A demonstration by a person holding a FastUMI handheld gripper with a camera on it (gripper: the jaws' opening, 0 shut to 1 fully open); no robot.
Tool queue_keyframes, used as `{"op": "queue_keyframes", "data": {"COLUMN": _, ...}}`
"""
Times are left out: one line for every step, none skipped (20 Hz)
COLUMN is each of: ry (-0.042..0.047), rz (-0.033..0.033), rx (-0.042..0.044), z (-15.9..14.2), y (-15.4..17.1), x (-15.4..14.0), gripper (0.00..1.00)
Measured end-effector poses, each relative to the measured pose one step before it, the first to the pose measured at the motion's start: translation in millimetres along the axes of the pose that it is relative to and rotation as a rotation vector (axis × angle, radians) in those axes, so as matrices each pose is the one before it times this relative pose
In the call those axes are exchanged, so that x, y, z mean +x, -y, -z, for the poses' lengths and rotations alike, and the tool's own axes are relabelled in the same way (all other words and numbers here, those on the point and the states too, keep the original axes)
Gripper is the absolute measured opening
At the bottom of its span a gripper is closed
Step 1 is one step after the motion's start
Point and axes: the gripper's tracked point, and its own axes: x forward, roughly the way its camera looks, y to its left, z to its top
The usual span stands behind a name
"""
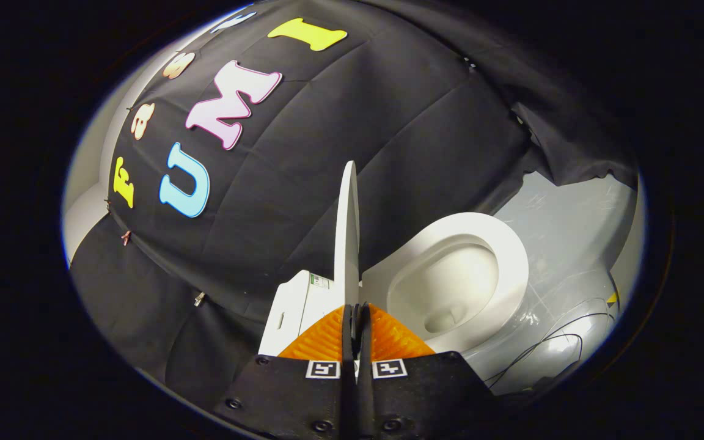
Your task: Open the toilet lid.
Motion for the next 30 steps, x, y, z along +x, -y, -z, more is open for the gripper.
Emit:
{"op": "queue_keyframes", "data": {"ry": 0.00246, "rz": 0.00973, "rx": -0.0336, "z": 1.37, "y": -1.45, "x": 0.59, "gripper": 0.05}}
{"op": "queue_keyframes", "data": {"ry": 0.00652, "rz": 0.00676, "rx": -0.03814, "z": 2.45, "y": -2.86, "x": -4.28, "gripper": 0.05}}
{"op": "queue_keyframes", "data": {"ry": 0.00193, "rz": 0.00382, "rx": -0.03417, "z": 0.29, "y": -3.28, "x": -0.89, "gripper": 0.05}}
{"op": "queue_keyframes", "data": {"ry": 0.00634, "rz": 0.00198, "rx": -0.03054, "z": 1.66, "y": -0.99, "x": 0.89, "gripper": 0.05}}
{"op": "queue_keyframes", "data": {"ry": 0.00293, "rz": 0.00168, "rx": -0.02668, "z": -0.52, "y": -4.39, "x": 0.58, "gripper": 0.05}}
{"op": "queue_keyframes", "data": {"ry": 0.00609, "rz": -0.00182, "rx": -0.0245, "z": -0.6, "y": -4.98, "x": -0.84, "gripper": 0.05}}
{"op": "queue_keyframes", "data": {"ry": 0.00308, "rz": -0.00161, "rx": -0.02662, "z": -0.48, "y": -5.41, "x": 0.81, "gripper": 0.05}}
{"op": "queue_keyframes", "data": {"ry": 0.00646, "rz": -0.00049, "rx": -0.02557, "z": -0.31, "y": -4.23, "x": -0.69, "gripper": 0.05}}
{"op": "queue_keyframes", "data": {"ry": 0.00503, "rz": 0.0044, "rx": -0.02539, "z": -0.05, "y": -4.08, "x": -0.66, "gripper": 0.05}}
{"op": "queue_keyframes", "data": {"ry": 0.01114, "rz": 0.0124, "rx": -0.03773, "z": -1.15, "y": -2.56, "x": -0.07, "gripper": 0.05}}
{"op": "queue_keyframes", "data": {"ry": 0.012, "rz": 0.01224, "rx": -0.04305, "z": 1.47, "y": -0.53, "x": 0.7, "gripper": 0.05}}
{"op": "queue_keyframes", "data": {"ry": 0.01012, "rz": 0.003, "rx": -0.03609, "z": -0.03, "y": -5.76, "x": -1.03, "gripper": 0.05}}
{"op": "queue_keyframes", "data": {"ry": 0.00981, "rz": -0.00303, "rx": -0.0242, "z": -1.49, "y": -8.73, "x": 0.26, "gripper": 0.05}}
{"op": "queue_keyframes", "data": {"ry": 0.00608, "rz": -0.00363, "rx": -0.01895, "z": -1.91, "y": -8.7, "x": 1.45, "gripper": 0.05}}
{"op": "queue_keyframes", "data": {"ry": 0.00227, "rz": -0.00287, "rx": -0.01631, "z": -1.84, "y": -6.67, "x": 0.88, "gripper": 0.05}}
{"op": "queue_keyframes", "data": {"ry": 0.00252, "rz": -0.00116, "rx": -0.01776, "z": -0.97, "y": -5.12, "x": 0.39, "gripper": 0.05}}
{"op": "queue_keyframes", "data": {"ry": 0.00421, "rz": -0.0052, "rx": -0.02356, "z": -1.26, "y": -7.49, "x": 0.03, "gripper": 0.05}}
{"op": "queue_keyframes", "data": {"ry": 0.00518, "rz": -0.00528, "rx": -0.02599, "z": -1.06, "y": -7.39, "x": 0.38, "gripper": 0.05}}
{"op": "queue_keyframes", "data": {"ry": 0.00728, "rz": -0.00489, "rx": -0.02618, "z": -1.67, "y": -7.24, "x": 0.73, "gripper": 0.05}}
{"op": "queue_keyframes", "data": {"ry": 0.00649, "rz": -0.00385, "rx": -0.02409, "z": -1.67, "y": -7.53, "x": 1.2, "gripper": 0.05}}
{"op": "queue_keyframes", "data": {"ry": 0.00629, "rz": 0.00012, "rx": -0.01961, "z": -1.99, "y": -6.33, "x": 2.0, "gripper": 0.05}}
{"op": "queue_keyframes", "data": {"ry": 0.00428, "rz": -0.00096, "rx": -0.02024, "z": -0.93, "y": -6.59, "x": 0.4, "gripper": 0.05}}
{"op": "queue_keyframes", "data": {"ry": 0.00609, "rz": -0.00099, "rx": -0.025, "z": -2.24, "y": -7.2, "x": 1.49, "gripper": 0.05}}
{"op": "queue_keyframes", "data": {"ry": 0.00607, "rz": -0.00088, "rx": -0.03233, "z": -1.06, "y": -8.89, "x": 0.93, "gripper": 0.05}}
{"op": "queue_keyframes", "data": {"ry": 0.00707, "rz": -0.00269, "rx": -0.03361, "z": -1.47, "y": -8.32, "x": 2.12, "gripper": 0.05}}
{"op": "queue_keyframes", "data": {"ry": 0.00789, "rz": -0.00436, "rx": -0.02859, "z": -2.72, "y": -9.32, "x": 1.2, "gripper": 0.05}}
{"op": "queue_keyframes", "data": {"ry": 0.0073, "rz": -0.00664, "rx": -0.02729, "z": -2.81, "y": -9.74, "x": 1.59, "gripper": 0.05}}
{"op": "queue_keyframes", "data": {"ry": 0.00635, "rz": -0.00255, "rx": -0.01896, "z": -2.09, "y": -8.13, "x": 2.79, "gripper": 0.05}}
{"op": "queue_keyframes", "data": {"ry": 0.00678, "rz": -0.00116, "rx": -0.00561, "z": -2.61, "y": -8.57, "x": 1.77, "gripper": 0.05}}
{"op": "queue_keyframes", "data": {"ry": 0.00438, "rz": -0.00352, "rx": -0.00633, "z": -1.49, "y": -9.5, "x": 2.39, "gripper": 0.05}}
